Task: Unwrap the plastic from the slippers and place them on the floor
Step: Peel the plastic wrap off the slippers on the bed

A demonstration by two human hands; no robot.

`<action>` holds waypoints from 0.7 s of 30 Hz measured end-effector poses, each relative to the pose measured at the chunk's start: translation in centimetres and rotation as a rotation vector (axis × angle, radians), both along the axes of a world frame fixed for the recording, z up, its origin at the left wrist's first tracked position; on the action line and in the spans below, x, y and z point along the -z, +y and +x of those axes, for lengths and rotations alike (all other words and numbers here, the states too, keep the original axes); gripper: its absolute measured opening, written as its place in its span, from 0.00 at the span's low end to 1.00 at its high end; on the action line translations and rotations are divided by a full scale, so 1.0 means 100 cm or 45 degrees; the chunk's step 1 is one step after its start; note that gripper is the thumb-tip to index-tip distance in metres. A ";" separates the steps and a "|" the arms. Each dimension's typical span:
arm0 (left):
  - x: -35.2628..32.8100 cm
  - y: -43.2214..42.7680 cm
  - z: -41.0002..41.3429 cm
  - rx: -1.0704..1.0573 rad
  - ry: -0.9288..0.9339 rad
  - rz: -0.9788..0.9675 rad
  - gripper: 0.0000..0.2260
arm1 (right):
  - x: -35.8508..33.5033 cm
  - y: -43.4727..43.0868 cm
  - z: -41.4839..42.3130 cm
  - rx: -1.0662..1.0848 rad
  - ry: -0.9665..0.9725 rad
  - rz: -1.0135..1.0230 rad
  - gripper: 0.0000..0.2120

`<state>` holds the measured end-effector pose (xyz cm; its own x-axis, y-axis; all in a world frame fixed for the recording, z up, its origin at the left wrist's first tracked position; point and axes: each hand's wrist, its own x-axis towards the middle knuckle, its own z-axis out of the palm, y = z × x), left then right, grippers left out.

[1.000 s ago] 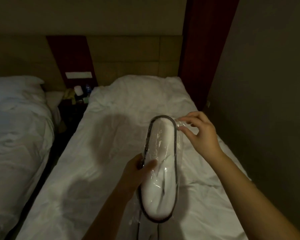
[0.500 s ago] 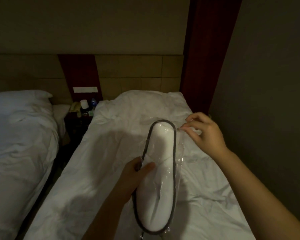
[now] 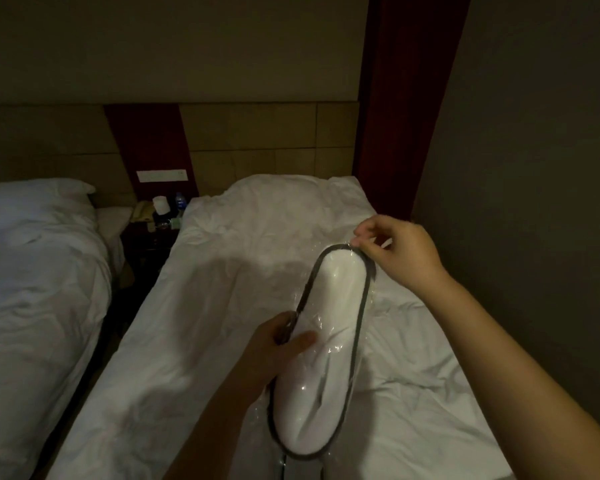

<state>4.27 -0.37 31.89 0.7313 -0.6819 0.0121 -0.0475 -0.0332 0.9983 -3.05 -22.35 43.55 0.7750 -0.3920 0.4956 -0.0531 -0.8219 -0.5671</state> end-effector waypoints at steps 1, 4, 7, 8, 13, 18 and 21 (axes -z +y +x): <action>0.002 0.001 0.000 0.005 -0.013 0.020 0.12 | -0.003 -0.003 -0.001 -0.051 0.093 0.017 0.08; 0.005 0.002 -0.003 0.054 -0.011 0.048 0.15 | -0.009 -0.009 -0.006 -0.270 0.297 0.172 0.08; 0.008 0.002 -0.006 0.062 -0.028 0.072 0.16 | -0.009 -0.007 -0.013 -0.389 0.456 0.293 0.08; 0.009 0.002 -0.007 0.058 -0.032 0.076 0.16 | -0.009 -0.006 -0.015 -0.410 0.497 0.325 0.09; 0.016 0.001 -0.010 0.066 -0.037 0.087 0.10 | -0.007 -0.009 -0.021 -0.434 0.629 0.406 0.10; 0.023 0.002 -0.014 0.089 -0.002 0.100 0.13 | -0.002 -0.009 -0.024 -0.446 0.626 0.312 0.07; 0.031 0.007 -0.017 0.106 0.092 0.075 0.16 | -0.003 -0.012 -0.025 -0.379 0.483 0.266 0.07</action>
<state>2.56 0.37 28.75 0.6694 -0.7385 -0.0807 0.0197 -0.0910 0.9957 -5.53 -23.53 43.82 0.9778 -0.1876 0.0932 -0.0678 -0.7043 -0.7066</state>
